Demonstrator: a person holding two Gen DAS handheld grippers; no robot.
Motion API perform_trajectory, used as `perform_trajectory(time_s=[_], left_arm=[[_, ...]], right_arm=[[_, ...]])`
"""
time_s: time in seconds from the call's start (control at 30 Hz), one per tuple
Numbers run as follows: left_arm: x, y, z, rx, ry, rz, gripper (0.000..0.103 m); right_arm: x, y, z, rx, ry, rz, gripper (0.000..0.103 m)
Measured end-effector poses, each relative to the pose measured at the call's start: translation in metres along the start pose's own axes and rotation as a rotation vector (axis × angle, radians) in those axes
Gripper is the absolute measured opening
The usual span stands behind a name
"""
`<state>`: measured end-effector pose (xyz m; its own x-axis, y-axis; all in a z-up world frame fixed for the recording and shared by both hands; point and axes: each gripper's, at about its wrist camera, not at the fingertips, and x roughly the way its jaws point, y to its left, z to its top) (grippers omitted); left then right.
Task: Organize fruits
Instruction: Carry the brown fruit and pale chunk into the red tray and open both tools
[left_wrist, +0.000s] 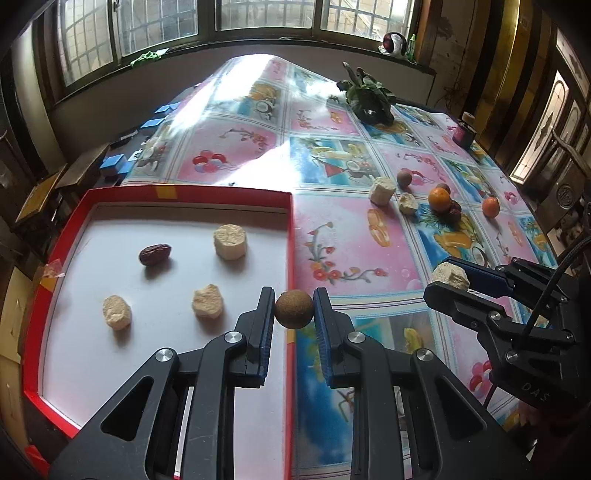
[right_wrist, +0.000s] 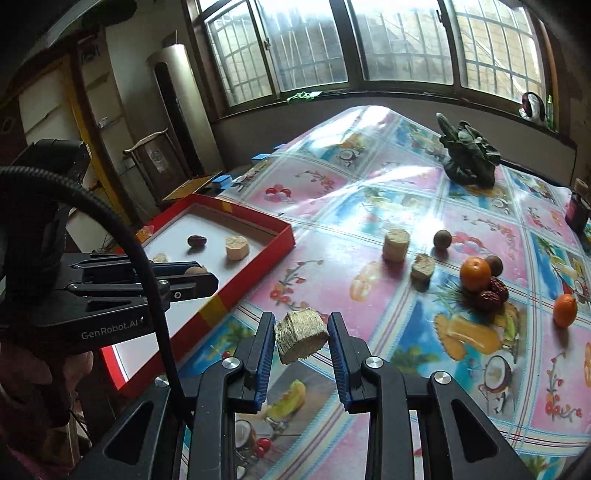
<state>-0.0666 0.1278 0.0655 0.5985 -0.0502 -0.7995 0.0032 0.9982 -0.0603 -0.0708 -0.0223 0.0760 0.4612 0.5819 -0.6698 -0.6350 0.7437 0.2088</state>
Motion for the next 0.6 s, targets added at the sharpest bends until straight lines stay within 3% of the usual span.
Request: perform_trajectory(time_s=[0.37, 0.6], left_arm=[[-0.011, 0.065, -0.026, -0.089, 0.017, 0.077, 0.020], [-0.007, 0.087, -0.039, -0.132, 0.042, 0.096, 0.020]], right_arm=[[0.029, 0.055, 0.025, -0.087, 0.011, 0.092, 0.028], [0.064, 0.086, 0.033, -0.149, 0.067, 0.139, 0.028]])
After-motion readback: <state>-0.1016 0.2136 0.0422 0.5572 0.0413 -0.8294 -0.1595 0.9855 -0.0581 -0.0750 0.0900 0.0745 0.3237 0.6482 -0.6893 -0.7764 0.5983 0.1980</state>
